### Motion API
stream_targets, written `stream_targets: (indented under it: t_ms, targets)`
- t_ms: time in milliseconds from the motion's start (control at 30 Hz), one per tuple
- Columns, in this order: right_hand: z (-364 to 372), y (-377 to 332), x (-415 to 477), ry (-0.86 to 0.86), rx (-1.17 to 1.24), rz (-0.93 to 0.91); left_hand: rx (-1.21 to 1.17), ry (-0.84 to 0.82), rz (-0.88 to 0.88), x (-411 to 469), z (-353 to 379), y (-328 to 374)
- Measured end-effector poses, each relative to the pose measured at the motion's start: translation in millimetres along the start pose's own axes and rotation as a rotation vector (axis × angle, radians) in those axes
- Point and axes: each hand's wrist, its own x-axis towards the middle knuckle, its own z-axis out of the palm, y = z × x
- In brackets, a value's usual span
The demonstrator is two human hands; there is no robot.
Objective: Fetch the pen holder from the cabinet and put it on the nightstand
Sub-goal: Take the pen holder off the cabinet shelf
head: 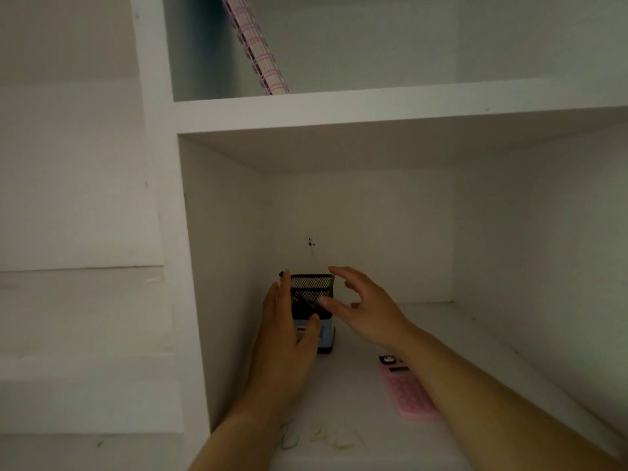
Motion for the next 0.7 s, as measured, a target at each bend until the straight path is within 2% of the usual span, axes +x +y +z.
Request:
stream_targets:
  t_ms: [167, 333, 500, 700]
  targets:
    - [2.4, -1.2, -0.9, -0.028, 0.105, 0.006, -0.062, -0.019, -0.009, -0.5, 0.1, -1.9]
    - [0.9, -7.7, -11.3, 0.028, 0.095, -0.068, -0.085, 0.0, 0.003, -5.0, -2.7, -2.2]
    - [1.0, -10.7, -20.8, 0.097, 0.097, -0.058, -0.169, -0.009, 0.002, -10.6, -6.6, 3.5]
    - [1.9, -9.1, -28.1, 0.079, 0.117, -0.075, -0.189, -0.013, 0.031, -16.8, -8.4, 7.2]
